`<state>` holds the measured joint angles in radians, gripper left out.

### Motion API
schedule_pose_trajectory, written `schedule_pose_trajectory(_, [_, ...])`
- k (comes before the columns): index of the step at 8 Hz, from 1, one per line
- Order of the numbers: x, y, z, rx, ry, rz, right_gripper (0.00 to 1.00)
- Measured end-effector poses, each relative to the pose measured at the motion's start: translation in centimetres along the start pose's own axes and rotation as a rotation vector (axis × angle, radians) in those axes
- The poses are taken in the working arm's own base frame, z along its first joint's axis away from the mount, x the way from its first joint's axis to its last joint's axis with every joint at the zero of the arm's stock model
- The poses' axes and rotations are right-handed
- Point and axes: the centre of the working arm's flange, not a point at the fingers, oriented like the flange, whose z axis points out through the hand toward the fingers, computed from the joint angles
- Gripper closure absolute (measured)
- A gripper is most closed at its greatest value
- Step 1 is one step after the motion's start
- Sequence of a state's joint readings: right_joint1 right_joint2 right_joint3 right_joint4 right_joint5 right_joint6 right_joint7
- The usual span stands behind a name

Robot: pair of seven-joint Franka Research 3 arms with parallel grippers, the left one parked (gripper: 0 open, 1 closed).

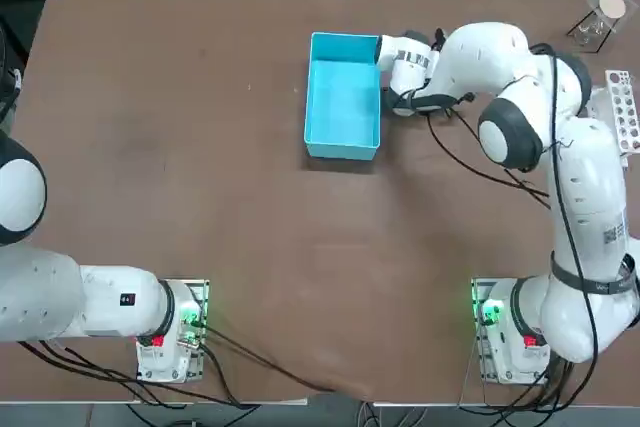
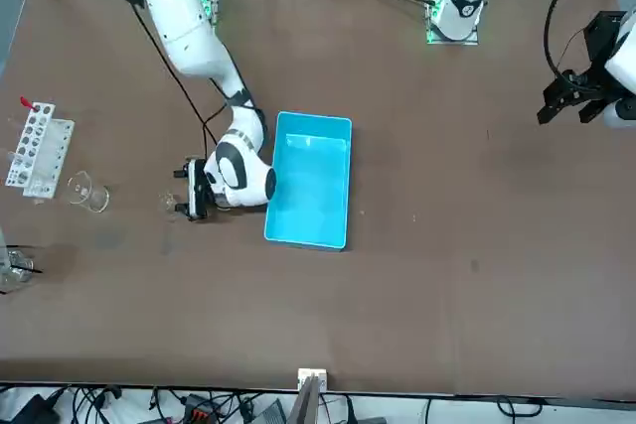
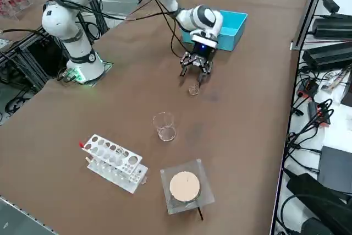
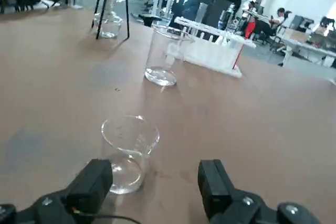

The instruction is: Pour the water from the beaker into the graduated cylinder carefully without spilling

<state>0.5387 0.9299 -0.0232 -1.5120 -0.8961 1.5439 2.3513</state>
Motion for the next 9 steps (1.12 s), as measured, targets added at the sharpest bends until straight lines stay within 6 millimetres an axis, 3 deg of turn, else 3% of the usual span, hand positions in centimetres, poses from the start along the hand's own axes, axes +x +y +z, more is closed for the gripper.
schedule_pose_trajectory(9, [-0.9,-2.7,2.3,0.026,0.032,0.105,0.0])
